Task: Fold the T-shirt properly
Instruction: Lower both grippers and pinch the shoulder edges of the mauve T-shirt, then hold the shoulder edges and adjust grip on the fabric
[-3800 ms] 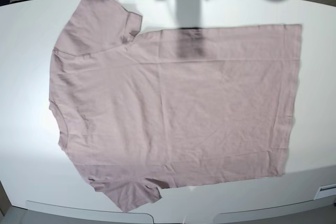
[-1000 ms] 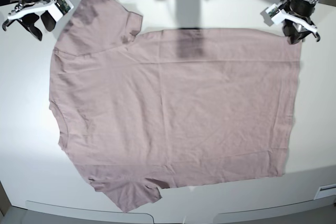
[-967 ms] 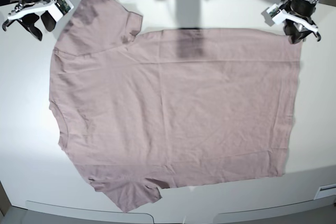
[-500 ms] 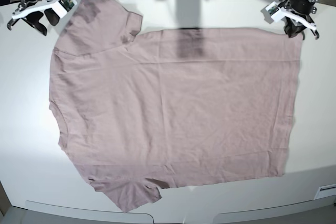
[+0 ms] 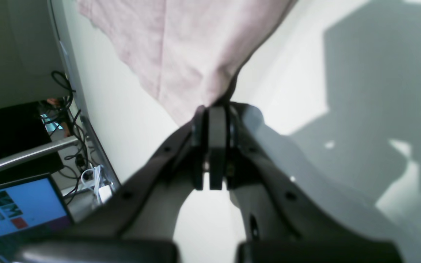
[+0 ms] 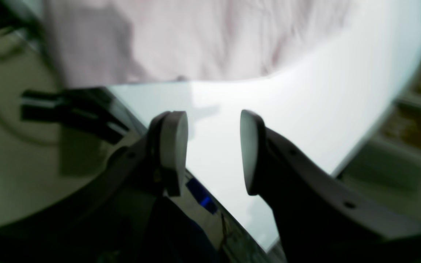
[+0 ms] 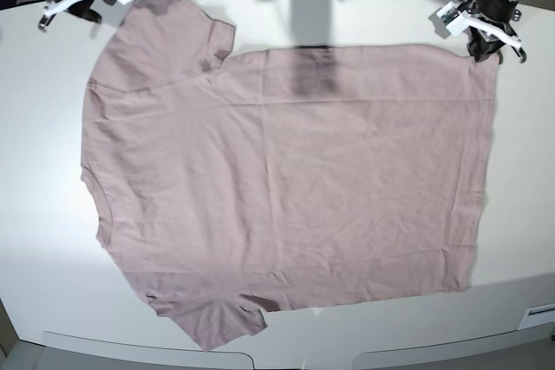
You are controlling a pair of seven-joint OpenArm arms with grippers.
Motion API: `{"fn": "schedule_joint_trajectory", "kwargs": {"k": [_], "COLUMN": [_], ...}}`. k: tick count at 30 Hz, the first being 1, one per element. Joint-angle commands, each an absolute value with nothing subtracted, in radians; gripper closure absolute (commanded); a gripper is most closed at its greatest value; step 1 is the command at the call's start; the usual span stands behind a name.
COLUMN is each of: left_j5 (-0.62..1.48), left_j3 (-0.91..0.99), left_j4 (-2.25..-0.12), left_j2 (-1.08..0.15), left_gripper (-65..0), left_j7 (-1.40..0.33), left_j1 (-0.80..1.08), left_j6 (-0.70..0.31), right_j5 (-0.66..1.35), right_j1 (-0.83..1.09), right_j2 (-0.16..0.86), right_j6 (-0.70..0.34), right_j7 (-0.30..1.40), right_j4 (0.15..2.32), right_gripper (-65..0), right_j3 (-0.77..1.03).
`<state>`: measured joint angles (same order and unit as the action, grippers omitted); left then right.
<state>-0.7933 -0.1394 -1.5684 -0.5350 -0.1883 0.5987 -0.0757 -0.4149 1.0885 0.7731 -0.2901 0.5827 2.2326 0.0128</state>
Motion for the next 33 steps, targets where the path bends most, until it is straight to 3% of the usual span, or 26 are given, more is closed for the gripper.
{"fn": "schedule_joint_trajectory", "kwargs": {"k": [1, 5, 8, 10, 16, 19, 24, 30, 33], "left_j5": [-0.786, -0.786, -0.785, -0.786, -0.786, -0.785, -0.786, -0.786, -0.785], "left_j3": [-0.141, -0.141, -0.141, -0.141, -0.141, -0.141, -0.141, -0.141, -0.141], "left_j4": [-1.571, -1.571, -1.571, -1.572, -1.572, -1.572, -1.573, -1.573, -1.573], "left_j2": [-0.544, -0.544, -0.544, -0.543, -0.543, -0.544, -0.543, -0.544, -0.544], "left_gripper": [0.0, 0.0, 0.0, 0.0, 0.0, 0.0, 0.0, 0.0, 0.0], "left_j7": [-0.186, -0.186, -0.186, -0.185, -0.186, -0.185, -0.186, -0.186, -0.186], "left_j1": [0.609, 0.61, 0.609, 0.609, 0.61, 0.609, 0.61, 0.61, 0.61], "left_j6": [-0.093, -0.093, -0.093, -0.093, -0.093, -0.093, -0.093, -0.093, -0.093], "right_j5": [-0.403, -0.336, -0.381, -0.456, -0.574, -0.572, -0.572, -0.574, -0.614], "right_j1": [1.097, 1.098, 1.097, 1.097, 1.051, 1.006, 0.951, 0.876, 0.828], "right_j2": [0.781, 0.781, 0.781, 0.781, 0.778, 0.778, 0.778, 0.778, 0.778], "right_j6": [-0.321, -0.511, -0.562, -0.562, -0.492, -0.45, -0.496, -0.532, -0.465], "right_j7": [0.566, 0.541, 0.469, 0.392, 0.226, 0.223, 0.189, 0.258, 0.304], "right_j4": [2.249, 2.238, 2.195, 2.152, 2.016, 1.983, 1.951, 1.9, 1.863], "right_gripper": [-24.2, -24.3, -28.1, -33.1, -33.8, -33.8, -33.8, -33.8, -33.8], "right_j3": [0.019, 0.019, 0.019, 0.019, 0.018, 0.018, -0.031, -0.247, -0.338]}}
